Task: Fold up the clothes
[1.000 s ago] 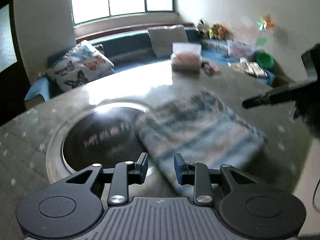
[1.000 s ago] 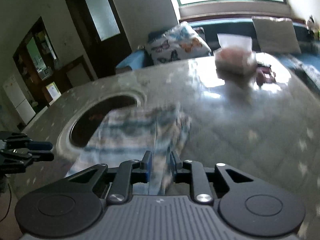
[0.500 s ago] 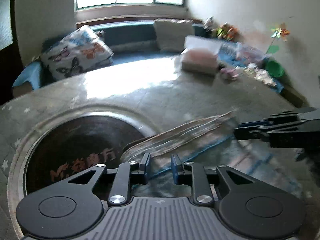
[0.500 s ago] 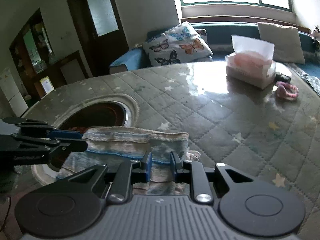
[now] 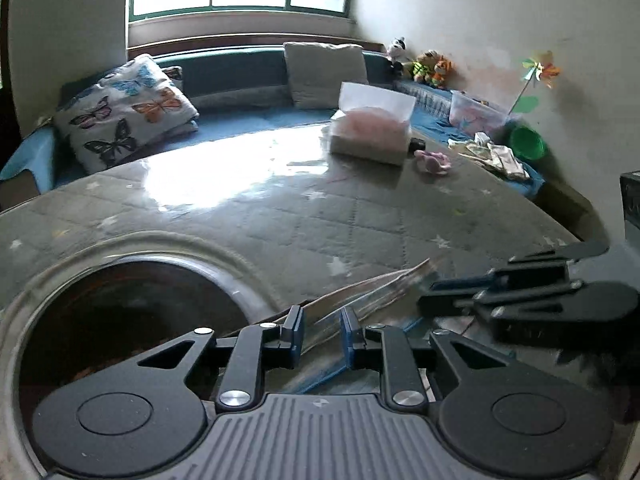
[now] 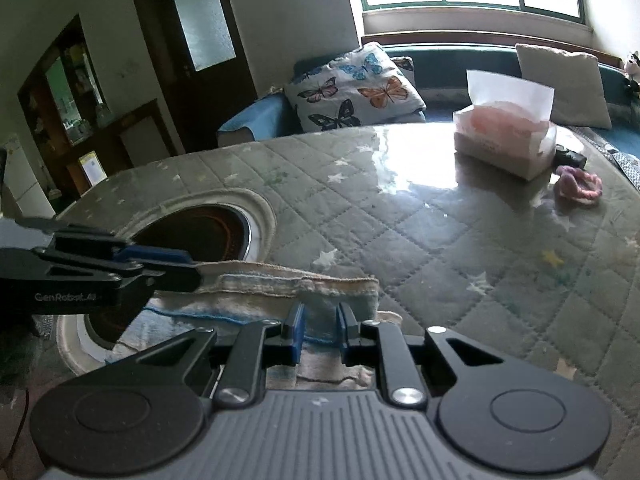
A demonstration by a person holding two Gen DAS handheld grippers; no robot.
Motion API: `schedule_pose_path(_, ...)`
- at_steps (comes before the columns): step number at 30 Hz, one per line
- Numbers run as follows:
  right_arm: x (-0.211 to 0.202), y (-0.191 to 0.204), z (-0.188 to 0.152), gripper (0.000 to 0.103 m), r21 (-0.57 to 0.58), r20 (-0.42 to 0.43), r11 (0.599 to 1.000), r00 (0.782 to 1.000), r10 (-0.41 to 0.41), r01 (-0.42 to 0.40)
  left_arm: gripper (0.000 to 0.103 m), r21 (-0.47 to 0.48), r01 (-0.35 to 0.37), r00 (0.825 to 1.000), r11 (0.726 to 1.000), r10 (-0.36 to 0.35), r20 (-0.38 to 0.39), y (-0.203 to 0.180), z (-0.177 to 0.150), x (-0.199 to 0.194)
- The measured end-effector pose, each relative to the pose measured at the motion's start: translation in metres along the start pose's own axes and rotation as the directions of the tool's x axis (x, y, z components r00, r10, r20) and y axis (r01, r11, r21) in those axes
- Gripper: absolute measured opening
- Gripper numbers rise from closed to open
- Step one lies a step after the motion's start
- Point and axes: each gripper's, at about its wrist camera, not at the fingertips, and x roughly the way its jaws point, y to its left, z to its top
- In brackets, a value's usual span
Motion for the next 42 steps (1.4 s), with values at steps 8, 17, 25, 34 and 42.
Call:
schedule_pose_path(8,0.003,-0.006,-0.008,0.015,0.009,-0.013,1.000,1.000,-0.008,0.008,0.022,0.003,-0.003,0.999,1.000,0.003,-0.047,-0.003,-0.001,0.032)
schedule_pose_path(17,-0.026,0.021,-0.020,0.026,-0.102,-0.019,0.995,1.000,0.020,-0.022,0.033,-0.012,-0.011,0.999,1.000,0.010,-0.038,-0.001,-0.008,0.000)
schedule_pose_path(25,-0.061,0.069,-0.061,0.043,-0.289,-0.021,0.956,0.999,0.039,-0.043,0.044,0.021,-0.016,1.000,1.000,0.017,-0.020,-0.014,-0.043,-0.046)
schedule_pose_path(34,-0.061,0.123,-0.080,0.050,-0.384,-0.021,0.913,0.990,0.138,-0.135,0.046,-0.056,-0.091,0.996,0.994,0.090,-0.027,0.004,-0.072,-0.071)
schedule_pose_path(42,-0.049,0.160,-0.105,0.050,-0.450,-0.069,0.873,0.982,0.176,-0.188,0.048,-0.127,-0.109,0.994,0.986,0.107,-0.020,0.012,-0.083,-0.083)
